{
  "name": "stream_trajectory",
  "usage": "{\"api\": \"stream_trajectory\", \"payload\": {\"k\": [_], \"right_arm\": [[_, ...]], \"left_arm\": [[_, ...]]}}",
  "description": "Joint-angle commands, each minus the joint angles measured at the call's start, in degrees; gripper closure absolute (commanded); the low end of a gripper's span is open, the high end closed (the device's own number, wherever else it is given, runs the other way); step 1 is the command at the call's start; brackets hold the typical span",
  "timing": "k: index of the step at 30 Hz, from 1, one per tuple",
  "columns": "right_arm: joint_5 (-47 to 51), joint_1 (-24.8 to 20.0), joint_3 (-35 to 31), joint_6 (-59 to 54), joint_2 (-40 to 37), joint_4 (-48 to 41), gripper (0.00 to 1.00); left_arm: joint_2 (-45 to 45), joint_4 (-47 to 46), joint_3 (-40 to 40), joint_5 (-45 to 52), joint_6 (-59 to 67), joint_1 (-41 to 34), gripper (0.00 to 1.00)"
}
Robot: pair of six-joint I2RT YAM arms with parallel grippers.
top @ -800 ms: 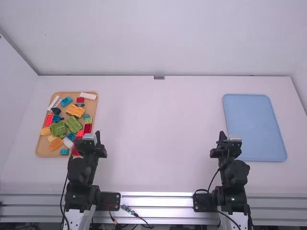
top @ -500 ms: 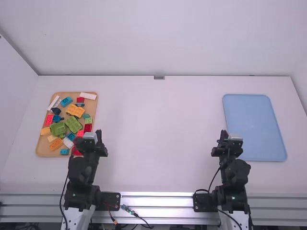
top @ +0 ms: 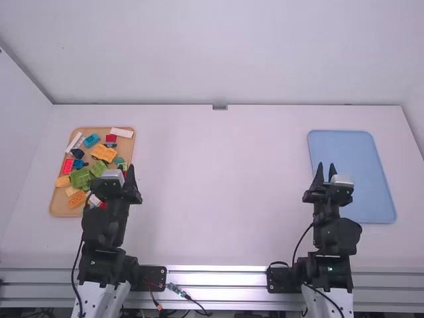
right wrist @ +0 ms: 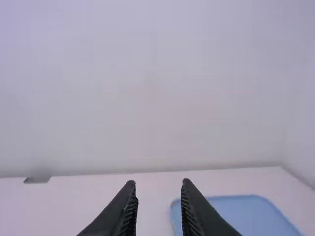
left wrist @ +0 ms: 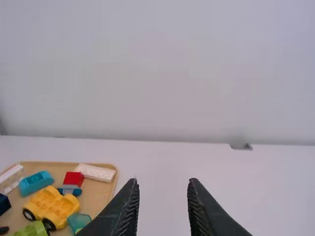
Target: Assemble lego blocks to make yellow taxi
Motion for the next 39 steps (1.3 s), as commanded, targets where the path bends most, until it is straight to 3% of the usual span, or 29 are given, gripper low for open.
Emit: {"api": "stream_trajectory", "payload": {"k": [1, 8, 15, 25, 35, 39], "right_arm": [[-1.5, 0.3, 3.9, -1.0, 2.3, 1.7, 0.71], [-1.7, 0.3, 10.0, -0.9, 8.4, 2.5, 0.60], [-1.8, 0.3, 16.5, 1.5, 15.7, 2.3, 0.47], [-1.7, 0.3, 25.4, 2.3, 26.4, -7.6, 0.28], [-1.8, 0.3, 28.9, 2.5, 34.4, -12.8, 0.14], [-1.5, 0.3, 28.8, 2.4, 38.6, -12.5, 0.07]], "left_arm": [[2.2, 0.4, 3.7, -1.4, -0.2, -0.3, 0.68], [8.6, -1.1, 5.9, -1.2, -0.5, -0.7, 0.57], [9.2, -2.1, 5.9, -2.1, -3.4, -0.7, 0.44], [17.0, -3.0, 10.3, -3.0, -6.7, -0.6, 0.27], [23.8, -8.6, 16.9, -2.8, -10.4, -0.7, 0.15], [27.4, -6.5, 18.8, -2.8, -10.5, -0.7, 0.09]]}}
